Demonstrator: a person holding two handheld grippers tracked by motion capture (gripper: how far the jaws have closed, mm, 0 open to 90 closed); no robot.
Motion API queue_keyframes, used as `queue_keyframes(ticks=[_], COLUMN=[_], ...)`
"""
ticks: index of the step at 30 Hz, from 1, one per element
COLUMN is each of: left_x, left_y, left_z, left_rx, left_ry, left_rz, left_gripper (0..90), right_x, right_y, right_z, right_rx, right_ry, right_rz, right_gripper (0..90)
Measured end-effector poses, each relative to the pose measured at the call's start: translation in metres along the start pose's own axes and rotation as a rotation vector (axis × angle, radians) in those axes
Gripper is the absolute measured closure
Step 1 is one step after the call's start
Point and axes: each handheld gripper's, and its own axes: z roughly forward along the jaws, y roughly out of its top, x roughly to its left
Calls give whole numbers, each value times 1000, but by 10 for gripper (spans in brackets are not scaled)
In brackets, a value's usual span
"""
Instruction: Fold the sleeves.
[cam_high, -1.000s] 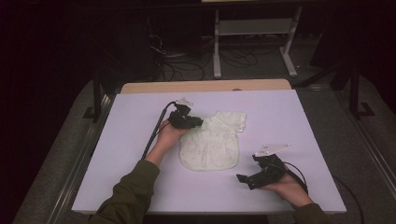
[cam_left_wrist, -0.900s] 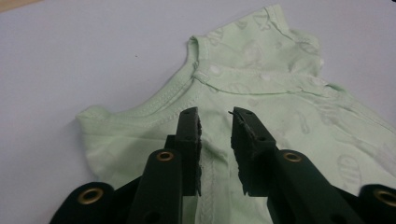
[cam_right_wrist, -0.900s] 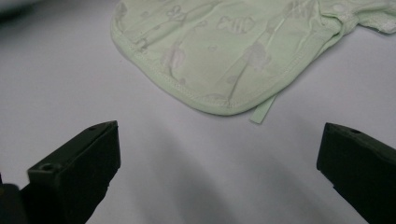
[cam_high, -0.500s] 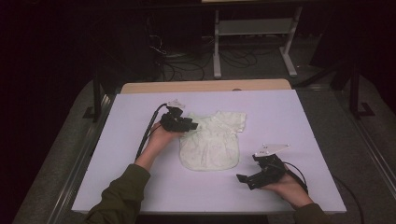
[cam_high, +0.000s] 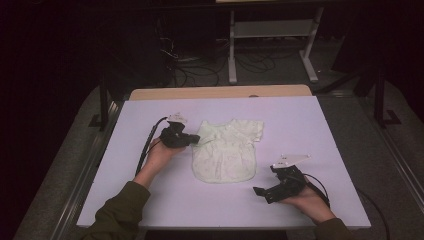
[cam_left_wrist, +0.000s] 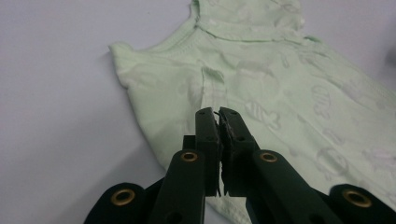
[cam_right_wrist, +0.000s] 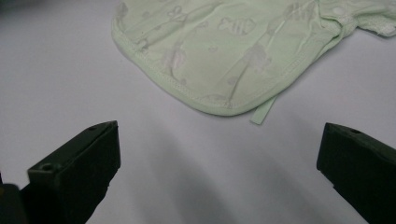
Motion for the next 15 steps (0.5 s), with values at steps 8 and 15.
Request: queue_keyframes(ticks=[8,15], left_x=[-4,-6], left_y=[-6,-10], left_z=[9,15], left_rx=[35,80], left_ry=[-23,-8], left_rz=[7,27], left_gripper=[882,882], right_x=[1,1], right_y=[0,-1], right_z=[0,0], right_rx=[1,3], right_ry=[-1,-1], right_rz=[-4,-6], right_gripper=[0,0])
